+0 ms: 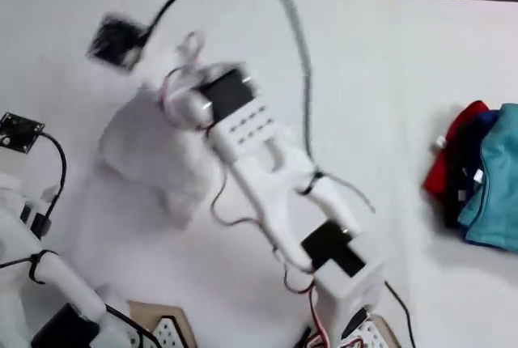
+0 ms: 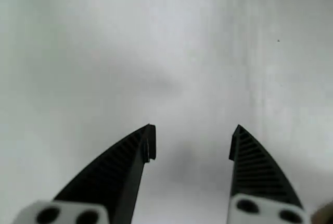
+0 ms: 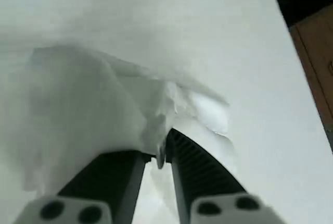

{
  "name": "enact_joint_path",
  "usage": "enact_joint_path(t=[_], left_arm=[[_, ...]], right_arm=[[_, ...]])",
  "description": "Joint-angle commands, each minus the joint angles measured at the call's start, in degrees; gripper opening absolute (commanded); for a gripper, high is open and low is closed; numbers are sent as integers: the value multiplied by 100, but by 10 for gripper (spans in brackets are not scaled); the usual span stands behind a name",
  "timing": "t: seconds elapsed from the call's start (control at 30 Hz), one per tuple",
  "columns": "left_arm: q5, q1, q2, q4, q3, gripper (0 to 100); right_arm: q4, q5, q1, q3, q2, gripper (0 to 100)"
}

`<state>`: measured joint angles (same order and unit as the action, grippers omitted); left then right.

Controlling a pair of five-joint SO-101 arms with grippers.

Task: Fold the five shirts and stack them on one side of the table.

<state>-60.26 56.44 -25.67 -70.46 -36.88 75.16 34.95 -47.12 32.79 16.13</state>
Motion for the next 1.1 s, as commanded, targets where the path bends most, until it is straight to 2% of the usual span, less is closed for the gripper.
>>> enact_joint_path(t=[0.0, 0.1, 0.2, 0.3, 0.37, 0.47, 0.57, 0.63, 0.8, 1.0, 1.07], left_arm=[[0, -9, -158, 193, -13, 249], [9, 70, -158, 264, 57, 249], [35, 79, -167, 220, 303, 249], [325, 18, -167, 185, 585, 250], [475, -246, -167, -62, 655, 251], [677, -879, -158, -571, 611, 251], [941, -1433, -167, -695, 435, 251], [1037, -1653, -167, -668, 286, 251], [1011, -1662, -167, -668, 171, 250], [897, -1363, -167, -659, 207, 251], [765, -1310, -167, -659, 189, 250]], right_arm=[[505, 62, -558, 343, -110, 67], [857, 70, -549, 246, -101, 192], [936, 132, 4, 9, -101, 346], [787, 492, 646, -404, -22, 433], [602, 510, 945, -782, 180, 440], [391, 396, 989, -1187, 620, 440], [391, -132, 655, -1240, 963, 440], [391, -211, 338, -1240, 1103, 440], [479, -211, -215, -1319, 1200, 440], [673, -202, -110, -1952, 1191, 437], [646, -185, 4, -2163, 1191, 398]])
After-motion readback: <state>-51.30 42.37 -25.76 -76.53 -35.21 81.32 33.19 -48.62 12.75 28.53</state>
